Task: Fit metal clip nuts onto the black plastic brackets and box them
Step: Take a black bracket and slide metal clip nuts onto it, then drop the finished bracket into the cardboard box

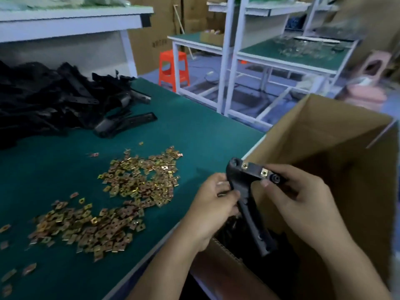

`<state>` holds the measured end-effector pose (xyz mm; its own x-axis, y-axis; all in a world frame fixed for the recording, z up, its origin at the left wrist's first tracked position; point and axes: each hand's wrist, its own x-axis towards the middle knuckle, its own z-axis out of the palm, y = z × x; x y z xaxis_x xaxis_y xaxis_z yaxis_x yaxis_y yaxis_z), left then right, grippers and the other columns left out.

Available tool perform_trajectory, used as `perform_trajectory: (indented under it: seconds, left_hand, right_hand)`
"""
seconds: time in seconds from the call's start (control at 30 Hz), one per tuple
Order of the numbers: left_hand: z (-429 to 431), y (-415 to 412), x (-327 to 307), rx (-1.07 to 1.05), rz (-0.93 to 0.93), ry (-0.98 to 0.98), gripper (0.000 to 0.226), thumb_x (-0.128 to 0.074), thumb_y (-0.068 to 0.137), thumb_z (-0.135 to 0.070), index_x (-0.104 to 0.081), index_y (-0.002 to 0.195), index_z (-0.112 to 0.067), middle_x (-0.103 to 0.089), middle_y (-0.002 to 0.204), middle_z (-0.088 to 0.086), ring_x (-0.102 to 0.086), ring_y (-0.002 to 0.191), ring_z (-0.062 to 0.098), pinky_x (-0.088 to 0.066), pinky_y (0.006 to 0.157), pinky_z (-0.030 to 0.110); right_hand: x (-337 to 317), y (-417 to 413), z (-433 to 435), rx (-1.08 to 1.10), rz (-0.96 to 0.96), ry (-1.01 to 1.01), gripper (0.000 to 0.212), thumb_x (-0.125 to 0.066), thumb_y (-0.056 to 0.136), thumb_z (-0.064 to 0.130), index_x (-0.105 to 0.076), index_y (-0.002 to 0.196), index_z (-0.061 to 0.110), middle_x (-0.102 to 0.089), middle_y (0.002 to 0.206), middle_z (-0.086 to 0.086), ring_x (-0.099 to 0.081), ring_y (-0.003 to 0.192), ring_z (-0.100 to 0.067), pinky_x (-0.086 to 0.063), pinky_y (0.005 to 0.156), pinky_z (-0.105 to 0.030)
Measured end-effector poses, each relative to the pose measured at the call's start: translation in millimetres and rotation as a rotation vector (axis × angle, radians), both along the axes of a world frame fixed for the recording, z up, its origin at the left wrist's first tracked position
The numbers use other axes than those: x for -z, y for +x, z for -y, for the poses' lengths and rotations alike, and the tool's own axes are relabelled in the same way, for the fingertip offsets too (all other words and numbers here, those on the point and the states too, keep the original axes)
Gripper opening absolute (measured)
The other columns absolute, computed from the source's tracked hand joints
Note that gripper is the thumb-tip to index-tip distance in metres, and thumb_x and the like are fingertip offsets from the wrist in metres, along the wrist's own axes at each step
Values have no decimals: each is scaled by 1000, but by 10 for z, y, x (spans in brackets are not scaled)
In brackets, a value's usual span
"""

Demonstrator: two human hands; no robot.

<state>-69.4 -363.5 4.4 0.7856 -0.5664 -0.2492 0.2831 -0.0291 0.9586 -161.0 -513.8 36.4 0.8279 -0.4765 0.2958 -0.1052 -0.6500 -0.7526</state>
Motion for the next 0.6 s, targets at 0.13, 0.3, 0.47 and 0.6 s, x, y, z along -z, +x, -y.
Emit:
perform_trajectory:
  seconds: [0.13, 0.3, 0.47, 0.6]
  left_hand:
    - [135, -29, 191, 57, 112, 186, 25, -59, 99, -15, -67, 118, -29, -71, 107, -13, -71, 92, -1, -57, 94, 31]
    - [-14, 26, 208, 44, 188, 325, 33, -63, 96, -29, -61, 126, -42, -62, 121, -20, -62, 110, 1, -51, 104, 34]
    - [-408, 155, 66, -5, 221, 250, 22, -60, 88, -36, -66, 106, -47, -67, 109, -23, -66, 103, -1, -55, 97, 34]
    - [-945, 318, -7, -175, 292, 242, 26, -55, 99, -18, -60, 113, -40, -68, 110, -16, -66, 98, -1, -55, 94, 31]
  right_hand:
    - [154, -144, 182, 78, -165, -56, 25, -73, 90, 30, -71, 114, 34, -63, 102, 27, -58, 93, 15, -40, 72, 1]
    - [238, -59, 90, 70, -256, -85, 28, -70, 90, 39, -67, 118, 39, -62, 115, 23, -55, 106, 3, -41, 85, -13]
    - [244, 314, -383, -112, -204, -28, 22, -73, 87, 32, -71, 103, 46, -67, 100, 32, -64, 97, 7, -53, 84, -19]
    - [213, 756, -1012, -330, -150, -68, 38, -74, 85, 18, -66, 105, 49, -68, 98, 30, -63, 99, 9, -48, 83, -9]
